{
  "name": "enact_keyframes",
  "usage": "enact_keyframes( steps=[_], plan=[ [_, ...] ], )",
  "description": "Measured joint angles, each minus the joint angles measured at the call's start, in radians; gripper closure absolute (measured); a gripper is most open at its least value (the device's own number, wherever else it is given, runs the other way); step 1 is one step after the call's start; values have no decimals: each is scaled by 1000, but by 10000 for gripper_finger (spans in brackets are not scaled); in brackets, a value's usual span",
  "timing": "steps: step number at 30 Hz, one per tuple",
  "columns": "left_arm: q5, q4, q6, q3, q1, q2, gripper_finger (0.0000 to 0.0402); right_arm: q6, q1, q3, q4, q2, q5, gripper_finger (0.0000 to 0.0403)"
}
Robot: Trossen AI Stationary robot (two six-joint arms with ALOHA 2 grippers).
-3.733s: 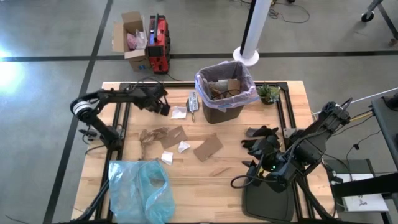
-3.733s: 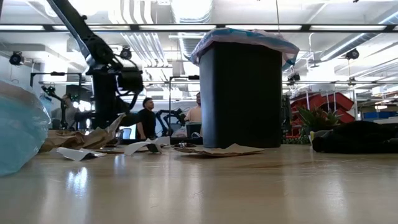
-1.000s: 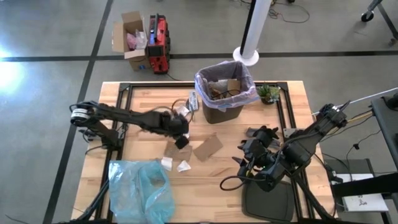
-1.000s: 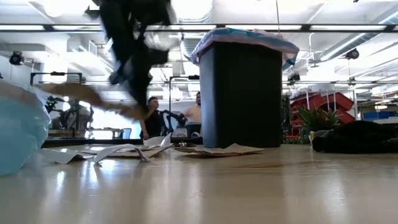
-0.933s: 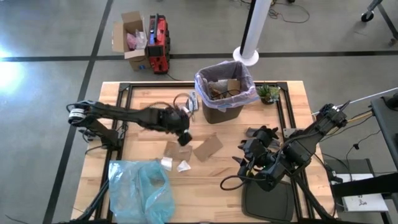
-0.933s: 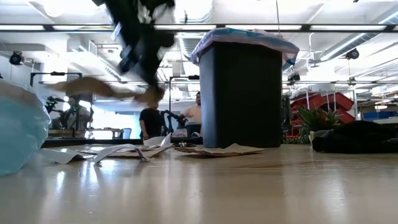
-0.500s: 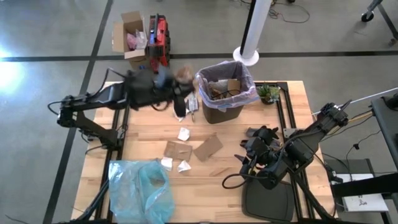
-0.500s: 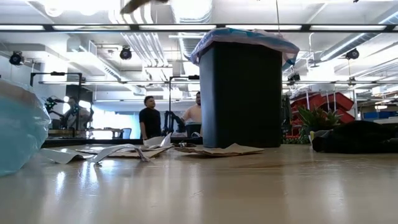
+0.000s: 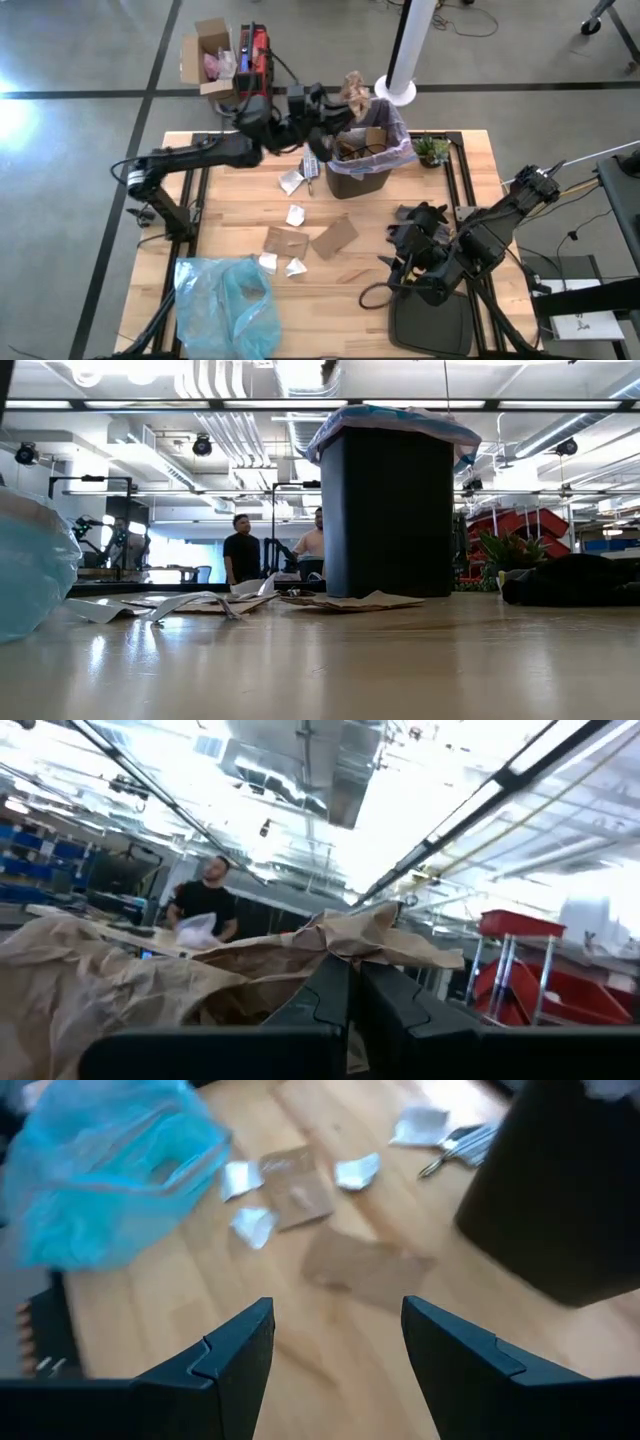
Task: Place trash/remove bag and relplace
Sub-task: Put the brown paper napkin into the trash bin
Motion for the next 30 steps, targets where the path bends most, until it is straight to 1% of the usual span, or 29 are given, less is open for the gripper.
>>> enact_keyframes(
  steps=[8, 10, 11, 14, 15, 18, 21, 25, 28, 30],
  plan=[
    [8, 215, -35, 0, 53, 170, 402, 95, 62, 0, -4, 0, -4, 197],
    [-7, 221, -71, 0, 60, 202, 402, 100, 69, 0, -4, 0, -4, 197],
    [-44, 204, -93, 0, 61, 214, 401, 100, 70, 0, -4, 0, -4, 197],
    [-179, 111, -119, 0, 60, 237, 395, 100, 69, 0, -4, 0, -4, 197],
    [-201, 85, -116, 0, 60, 238, 389, 99, 69, 0, -4, 0, -4, 197],
    [-210, 18, -98, 0, 60, 238, 362, 91, 69, 0, -4, 0, -3, 197],
    [-210, -70, -97, 3, 60, 232, 319, 74, 69, 0, -6, 0, -3, 197],
    [-210, -317, -86, 67, 60, 228, 255, 71, 68, 0, -7, 0, -3, 197],
    [-213, -509, -6, 142, 60, 227, 218, 70, 68, 0, -7, 0, -3, 197],
    [-226, -648, 44, 204, 60, 227, 202, 68, 68, 0, -7, 0, -2, 197]
  ],
)
